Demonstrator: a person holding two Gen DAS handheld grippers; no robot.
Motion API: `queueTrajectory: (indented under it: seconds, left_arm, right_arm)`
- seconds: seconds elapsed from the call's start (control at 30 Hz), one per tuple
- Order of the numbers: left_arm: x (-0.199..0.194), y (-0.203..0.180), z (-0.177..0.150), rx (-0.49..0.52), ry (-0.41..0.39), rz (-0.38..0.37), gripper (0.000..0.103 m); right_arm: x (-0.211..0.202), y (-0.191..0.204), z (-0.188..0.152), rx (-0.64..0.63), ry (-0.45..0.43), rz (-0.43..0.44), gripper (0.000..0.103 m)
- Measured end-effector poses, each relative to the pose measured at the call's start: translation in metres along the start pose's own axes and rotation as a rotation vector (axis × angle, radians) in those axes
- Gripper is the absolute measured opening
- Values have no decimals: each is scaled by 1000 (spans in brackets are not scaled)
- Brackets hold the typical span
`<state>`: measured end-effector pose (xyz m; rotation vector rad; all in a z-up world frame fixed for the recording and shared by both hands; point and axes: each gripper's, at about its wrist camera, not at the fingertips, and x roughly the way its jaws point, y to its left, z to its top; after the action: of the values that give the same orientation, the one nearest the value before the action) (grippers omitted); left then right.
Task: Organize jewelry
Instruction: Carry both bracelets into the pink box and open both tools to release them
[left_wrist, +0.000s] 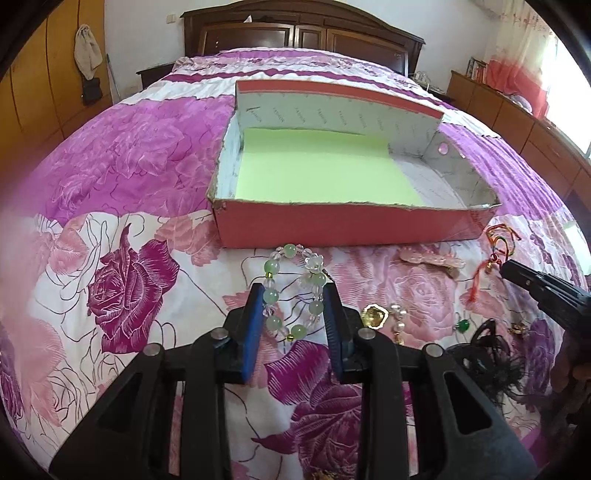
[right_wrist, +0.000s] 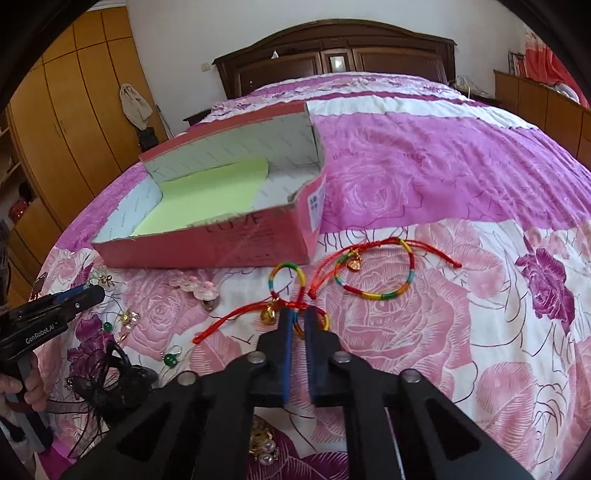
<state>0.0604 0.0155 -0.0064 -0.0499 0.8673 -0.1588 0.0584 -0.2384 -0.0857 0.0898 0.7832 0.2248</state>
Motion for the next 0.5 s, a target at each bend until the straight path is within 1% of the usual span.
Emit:
queueTrajectory:
  seconds: [0.1, 0.33, 0.5]
  left_arm:
    - [-7, 0, 3, -2, -19, -10, 23]
    - [-28, -3, 13, 2, -75, -20, 23]
    - [-42, -9, 23, 22, -123, -22, 23]
  right_arm:
    - [-9, 2, 2, -2, -9, 20, 5]
    - [-38, 10, 6, -30, -63, 51, 5]
    - [-56, 13, 18, -24, -109, 82, 5]
